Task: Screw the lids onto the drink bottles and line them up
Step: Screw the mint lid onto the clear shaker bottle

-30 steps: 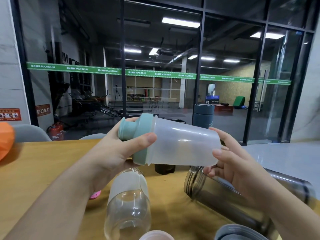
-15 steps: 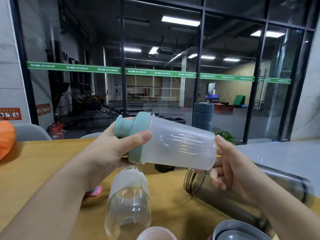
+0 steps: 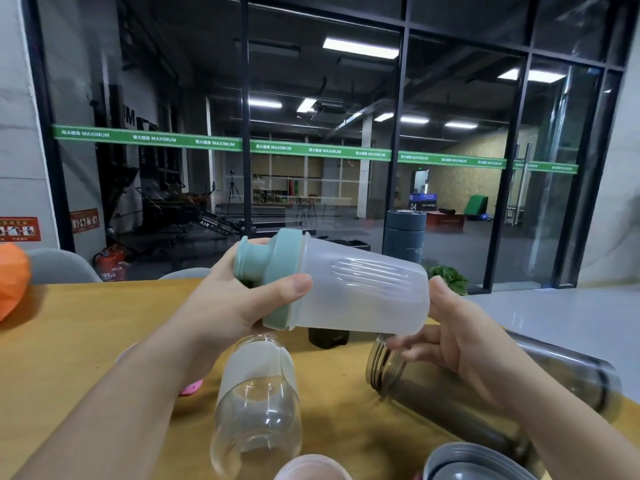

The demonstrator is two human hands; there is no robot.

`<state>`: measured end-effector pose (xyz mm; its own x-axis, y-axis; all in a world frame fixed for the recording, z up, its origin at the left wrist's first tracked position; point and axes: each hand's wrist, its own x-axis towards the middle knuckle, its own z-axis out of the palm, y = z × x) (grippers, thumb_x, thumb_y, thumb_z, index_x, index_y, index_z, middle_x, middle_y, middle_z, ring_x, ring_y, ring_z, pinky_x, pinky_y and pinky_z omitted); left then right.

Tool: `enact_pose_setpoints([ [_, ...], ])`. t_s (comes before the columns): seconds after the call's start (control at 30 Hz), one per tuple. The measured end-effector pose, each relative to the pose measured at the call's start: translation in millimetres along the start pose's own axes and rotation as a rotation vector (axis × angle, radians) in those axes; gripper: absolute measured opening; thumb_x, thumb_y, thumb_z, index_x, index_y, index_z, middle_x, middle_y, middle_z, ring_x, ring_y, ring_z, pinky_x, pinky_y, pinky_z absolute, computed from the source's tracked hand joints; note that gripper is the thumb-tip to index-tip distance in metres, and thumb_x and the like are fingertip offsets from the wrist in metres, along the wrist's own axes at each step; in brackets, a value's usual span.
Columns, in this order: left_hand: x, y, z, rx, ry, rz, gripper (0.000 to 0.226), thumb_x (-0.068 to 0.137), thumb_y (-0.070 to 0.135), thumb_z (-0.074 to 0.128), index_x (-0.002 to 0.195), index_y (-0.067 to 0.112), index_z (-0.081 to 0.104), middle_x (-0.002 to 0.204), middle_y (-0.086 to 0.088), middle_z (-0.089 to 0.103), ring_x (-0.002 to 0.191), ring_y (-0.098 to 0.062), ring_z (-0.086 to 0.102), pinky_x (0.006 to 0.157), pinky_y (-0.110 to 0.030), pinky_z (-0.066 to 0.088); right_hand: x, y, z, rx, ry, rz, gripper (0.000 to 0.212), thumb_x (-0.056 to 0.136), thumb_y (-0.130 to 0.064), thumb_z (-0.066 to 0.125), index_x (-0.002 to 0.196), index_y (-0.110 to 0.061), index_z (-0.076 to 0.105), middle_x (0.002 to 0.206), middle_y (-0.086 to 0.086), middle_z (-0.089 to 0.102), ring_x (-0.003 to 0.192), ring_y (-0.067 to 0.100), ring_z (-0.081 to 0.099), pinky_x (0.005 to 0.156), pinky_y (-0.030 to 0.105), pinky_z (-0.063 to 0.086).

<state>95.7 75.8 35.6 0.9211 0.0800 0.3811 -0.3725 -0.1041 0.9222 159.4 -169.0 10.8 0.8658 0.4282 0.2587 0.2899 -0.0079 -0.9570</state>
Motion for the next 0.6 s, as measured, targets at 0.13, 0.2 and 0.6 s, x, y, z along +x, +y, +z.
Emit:
enact_pose_setpoints([
  [0.13,0.3,-0.8,-1.5,-0.006,0.015,-0.021,0.077,0.04,0.045,0.082,0.112,0.026,0.061,0.103,-0.008,0.072,0.09,-0.023,0.071,0.075,-0.044,0.059,-6.9,-4.3,-1.4,-0.165,-0.046,-0.141,0.091,0.056,-0.045,0.081,0.129,-0.062,0.029,0.118,-0.037,0.052,0.101,0.007,0.066,0.073,0.022,0.055],
  [0.2,0.6,-1.1,-2.5,-0.007,0.018,-0.038,0.078,0.039,0.046,0.082,0.112,0.025,0.061,0.102,-0.007,0.072,0.088,-0.021,0.071,0.072,-0.042,0.06,-8.0,-4.0,-2.0,-0.186,-0.068,-0.184,0.088,0.065,-0.03,0.084,0.125,-0.065,0.03,0.121,-0.04,0.047,0.104,0.003,0.064,0.073,0.018,0.054],
  [0.6,1.7,-4.6,-7.9,0.004,0.037,-0.086,0.098,0.023,0.058,0.088,0.11,0.023,0.062,0.102,-0.005,0.072,0.093,-0.021,0.07,0.067,-0.039,0.059,-6.9,-2.0,-4.9,-0.185,-0.102,-0.139,0.083,0.069,-0.025,0.083,0.135,-0.049,0.037,0.117,-0.01,0.065,0.067,0.022,0.066,0.062,0.026,0.053],
])
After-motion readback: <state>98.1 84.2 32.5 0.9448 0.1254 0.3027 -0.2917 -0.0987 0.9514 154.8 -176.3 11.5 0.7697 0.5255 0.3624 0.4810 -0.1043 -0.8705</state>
